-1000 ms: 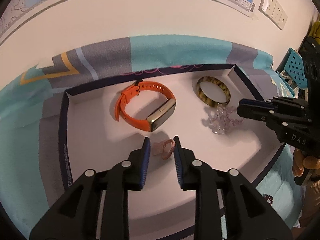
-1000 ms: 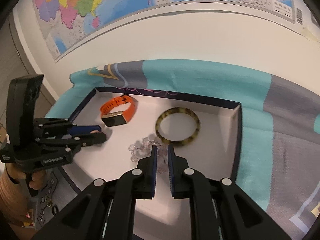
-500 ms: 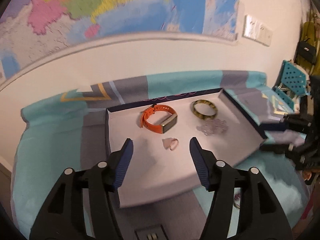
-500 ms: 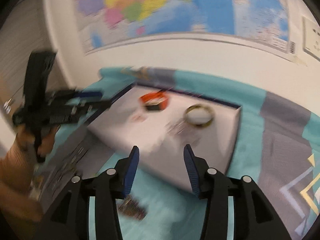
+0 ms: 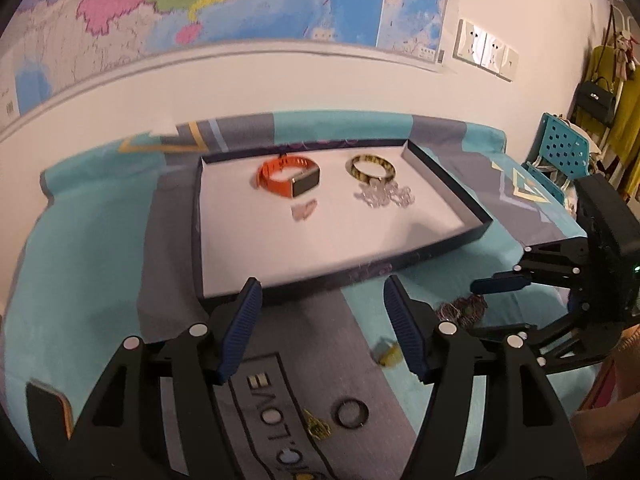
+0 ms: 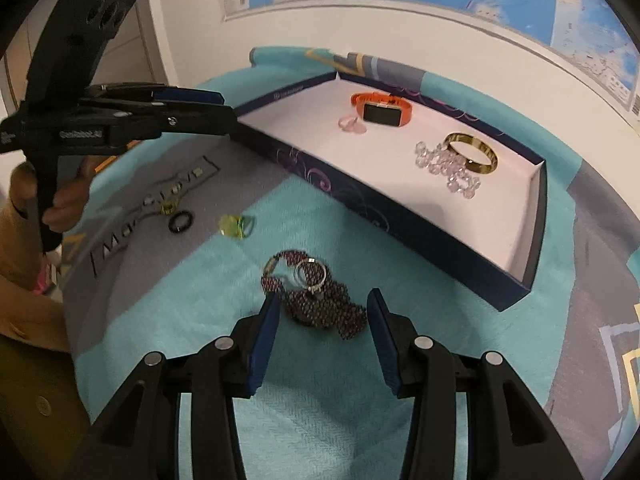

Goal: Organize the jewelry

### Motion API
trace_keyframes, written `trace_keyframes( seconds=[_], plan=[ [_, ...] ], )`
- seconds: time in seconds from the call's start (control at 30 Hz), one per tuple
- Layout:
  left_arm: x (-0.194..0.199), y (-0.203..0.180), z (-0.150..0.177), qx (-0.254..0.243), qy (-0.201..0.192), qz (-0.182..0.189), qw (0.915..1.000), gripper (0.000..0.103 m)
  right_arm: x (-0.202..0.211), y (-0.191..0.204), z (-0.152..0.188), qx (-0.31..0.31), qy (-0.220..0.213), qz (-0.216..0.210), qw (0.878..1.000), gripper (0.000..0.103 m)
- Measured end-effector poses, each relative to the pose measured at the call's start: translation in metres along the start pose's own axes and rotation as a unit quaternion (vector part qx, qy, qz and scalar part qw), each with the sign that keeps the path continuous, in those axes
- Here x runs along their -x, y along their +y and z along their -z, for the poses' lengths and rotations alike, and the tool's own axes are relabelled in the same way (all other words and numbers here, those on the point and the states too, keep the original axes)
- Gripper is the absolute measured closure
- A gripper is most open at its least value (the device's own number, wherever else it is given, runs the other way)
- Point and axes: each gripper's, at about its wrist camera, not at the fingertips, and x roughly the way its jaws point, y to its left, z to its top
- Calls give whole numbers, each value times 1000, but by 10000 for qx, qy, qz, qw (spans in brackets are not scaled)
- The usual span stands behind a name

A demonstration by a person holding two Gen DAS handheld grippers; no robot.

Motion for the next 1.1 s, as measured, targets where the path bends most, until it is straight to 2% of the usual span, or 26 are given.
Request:
trace_keyframes(
  seconds=[0.07,0.1,0.27,0.57,0.9,1.1],
  plan=[
    [0,0,4,24,19,-5,10000,40,-1,2,2,58,36,-14,10000,82],
    [1,0,5,34,23,8,10000,40,0,2,2,49,24,-56,10000,83],
    [1,-3,9,53,40,43,10000,40,9,2,1,-112,-69,-265,9996,83],
    [4,-13,13,-86,38,171,9998,40,23,-26,-12,-1006,-546,-733,9907,84],
    [1,-33,25,-360,180,406,9984,40,28,-46,-5,-1632,-729,-984,9790,84],
    [1,-39,39,-477,311,487,9972,40,37,-49,3,-1722,-824,-1019,9763,84]
  ],
)
